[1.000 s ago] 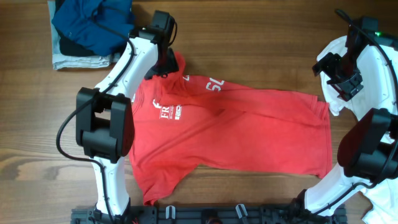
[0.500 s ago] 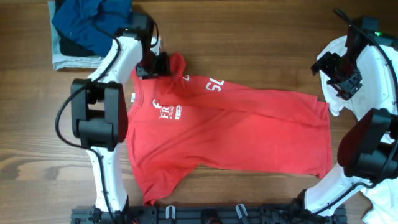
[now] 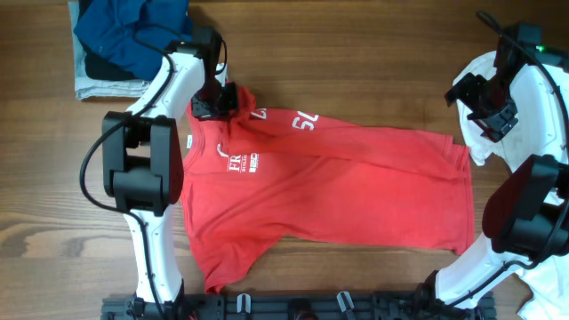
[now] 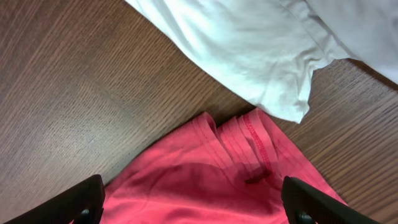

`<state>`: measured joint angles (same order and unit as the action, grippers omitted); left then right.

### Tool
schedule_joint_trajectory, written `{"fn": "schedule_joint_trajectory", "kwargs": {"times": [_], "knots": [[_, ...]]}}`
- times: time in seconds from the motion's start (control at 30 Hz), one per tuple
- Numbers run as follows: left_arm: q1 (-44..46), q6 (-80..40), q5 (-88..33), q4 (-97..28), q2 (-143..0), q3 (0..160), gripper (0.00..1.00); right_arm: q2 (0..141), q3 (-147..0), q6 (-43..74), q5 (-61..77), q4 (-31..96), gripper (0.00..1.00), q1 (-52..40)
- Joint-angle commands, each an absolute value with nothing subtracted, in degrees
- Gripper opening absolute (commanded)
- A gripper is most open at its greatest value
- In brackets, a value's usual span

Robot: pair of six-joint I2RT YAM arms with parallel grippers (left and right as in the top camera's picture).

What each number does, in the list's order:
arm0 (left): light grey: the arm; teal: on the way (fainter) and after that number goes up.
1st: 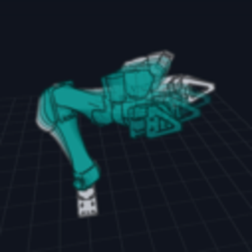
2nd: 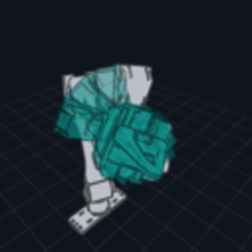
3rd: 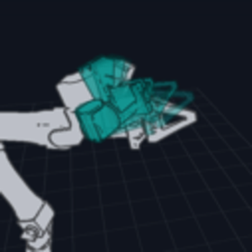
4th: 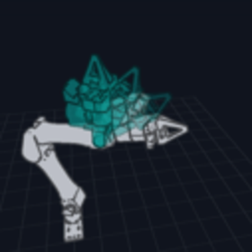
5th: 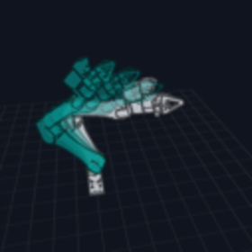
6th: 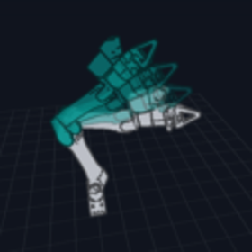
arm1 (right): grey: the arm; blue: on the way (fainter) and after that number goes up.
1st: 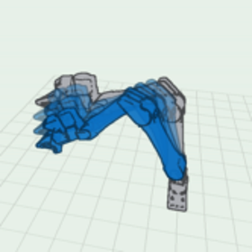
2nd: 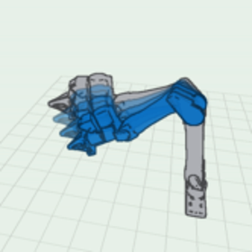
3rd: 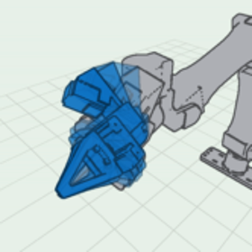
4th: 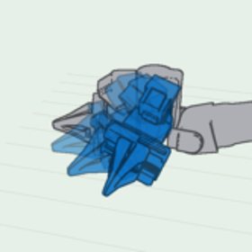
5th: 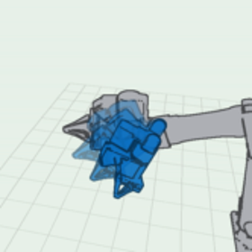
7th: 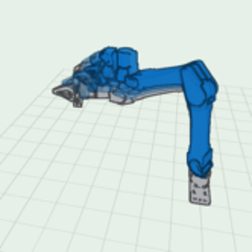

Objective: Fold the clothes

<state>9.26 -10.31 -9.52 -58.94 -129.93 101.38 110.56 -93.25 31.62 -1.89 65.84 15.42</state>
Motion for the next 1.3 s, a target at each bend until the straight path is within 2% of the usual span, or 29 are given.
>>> {"fn": "schedule_joint_trajectory", "kwargs": {"times": [0.0, 0.17, 0.27, 0.47, 0.67, 0.7, 0.73, 0.83, 0.87, 0.97, 1.03, 1.17, 1.27], "knots": [[9.2, -18.7, -1.6, -64.1, -123.3, 101.1, 0.04, 110.2, -93.3, 31.5, -0.8, 65.5, 0.92, 15.2], [9.2, -18.7, -1.2, -65.0, -121.1, 101.1, 0.04, 110.2, -93.3, 31.1, -0.6, 65.6, 0.91, 15.2], [9.2, -24.8, 3.4, -69.8, -120.4, 101.1, 0.04, 110.2, -93.3, 31.0, -0.6, 65.5, 0.92, 15.0], [9.3, -29.5, 2.6, -79.2, -120.5, 101.1, 0.13, 110.2, -93.3, 31.1, -0.4, 65.1, 0.92, 13.3], [9.3, -30.7, 2.9, -85.7, -120.5, 101.1, 0.04, 110.2, -93.3, 31.4, 0.0, 65.0, 0.92, 12.9], [9.3, -30.7, 3.9, -84.1, -120.5, 101.1, 0.13, 110.2, -93.3, 31.4, 0.0, 65.0, 0.91, 12.9], [9.3, -30.7, 5.5, -82.3, -120.5, 101.1, 0.17, 110.2, -93.3, 31.4, 0.0, 65.0, 0.91, 12.9], [9.3, -21.8, 6.7, -72.7, -120.5, 101.1, 0.72, 110.2, -93.3, 29.5, 0.0, 64.9, 0.91, 12.9], [9.3, -18.8, 6.7, -70.8, -120.6, 101.1, 0.8, 110.2, -93.3, 29.3, 0.0, 64.9, 0.92, 12.9], [9.2, -11.5, 5.8, -65.9, -121.2, 101.1, 0.82, 110.2, -93.3, 29.3, 0.0, 64.4, 0.91, 12.9], [9.2, -5.4, 0.3, -63.7, -122.7, 101.1, 0.81, 110.2, -93.3, 29.3, 0.0, 64.3, 0.92, 12.9], [9.3, -4.1, -2.2, -63.6, -124.5, 101.1, 0.71, 110.2, -93.3, 29.3, 0.0, 64.3, 0.92, 12.9], [9.3, -2.0, -2.8, -64.1, -126.2, 101.1, 0.69, 110.2, -93.3, 28.6, 0.1, 64.4, 0.91, 12.9]]}}
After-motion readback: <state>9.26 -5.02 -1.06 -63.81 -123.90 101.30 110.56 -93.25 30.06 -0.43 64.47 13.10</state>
